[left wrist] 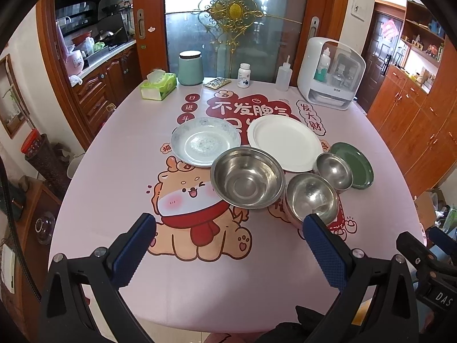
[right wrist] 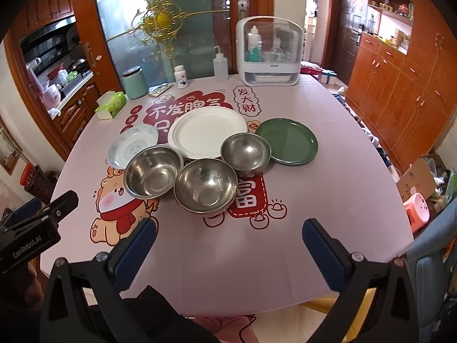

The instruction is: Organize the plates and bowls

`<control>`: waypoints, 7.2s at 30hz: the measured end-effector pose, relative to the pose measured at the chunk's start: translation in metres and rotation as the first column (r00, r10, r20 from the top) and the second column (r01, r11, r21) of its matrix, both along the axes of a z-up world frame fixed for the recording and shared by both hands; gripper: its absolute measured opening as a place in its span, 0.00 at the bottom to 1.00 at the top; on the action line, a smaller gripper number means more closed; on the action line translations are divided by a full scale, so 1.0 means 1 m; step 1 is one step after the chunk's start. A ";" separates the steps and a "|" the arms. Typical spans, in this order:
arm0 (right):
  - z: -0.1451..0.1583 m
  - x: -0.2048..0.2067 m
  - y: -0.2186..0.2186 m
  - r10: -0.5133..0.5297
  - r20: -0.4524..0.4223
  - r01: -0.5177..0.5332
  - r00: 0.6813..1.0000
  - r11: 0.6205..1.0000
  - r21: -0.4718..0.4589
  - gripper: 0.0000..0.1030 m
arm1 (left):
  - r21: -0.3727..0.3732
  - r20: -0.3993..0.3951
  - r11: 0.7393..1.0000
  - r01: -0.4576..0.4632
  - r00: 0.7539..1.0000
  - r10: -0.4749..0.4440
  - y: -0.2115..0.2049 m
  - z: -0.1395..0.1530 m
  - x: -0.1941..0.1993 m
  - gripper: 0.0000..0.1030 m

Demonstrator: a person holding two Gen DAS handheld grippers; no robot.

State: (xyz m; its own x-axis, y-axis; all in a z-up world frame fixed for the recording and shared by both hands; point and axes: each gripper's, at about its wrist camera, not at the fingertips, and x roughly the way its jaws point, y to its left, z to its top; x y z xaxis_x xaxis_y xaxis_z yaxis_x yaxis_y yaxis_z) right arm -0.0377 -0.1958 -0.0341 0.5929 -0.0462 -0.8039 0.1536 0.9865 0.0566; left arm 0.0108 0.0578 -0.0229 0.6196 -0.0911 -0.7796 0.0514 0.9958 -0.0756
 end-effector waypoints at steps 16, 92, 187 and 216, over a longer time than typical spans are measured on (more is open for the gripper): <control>0.004 0.018 -0.007 -0.056 0.032 0.056 0.998 0.998 0.014 1.00 | -0.017 -0.052 0.999 0.028 0.998 -0.029 0.010 -0.001 0.032 0.99; -0.186 0.343 -0.132 0.205 -0.093 -0.144 0.974 0.884 0.444 0.31 | -0.015 -0.410 0.990 0.137 0.903 -0.131 -0.100 -0.172 0.387 0.48; -0.063 0.251 -0.123 0.192 0.178 -0.258 0.965 0.811 0.524 0.15 | -0.027 -0.184 1.000 0.003 0.983 -0.008 -0.079 -0.031 0.266 0.24; -0.028 0.093 -0.078 0.126 0.206 -0.213 0.970 0.851 0.480 0.15 | -0.114 -0.141 0.991 0.072 0.986 -0.088 -0.025 -0.004 0.108 0.24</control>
State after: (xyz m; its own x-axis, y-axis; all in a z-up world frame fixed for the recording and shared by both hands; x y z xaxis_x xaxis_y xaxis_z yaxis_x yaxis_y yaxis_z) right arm 0.0550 -0.2734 -0.0623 0.6773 0.4451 -0.5858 -0.0672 0.8303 0.5532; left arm 0.1190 0.0332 -0.0273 0.4879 -0.2244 -0.8435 0.1109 0.9745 -0.1951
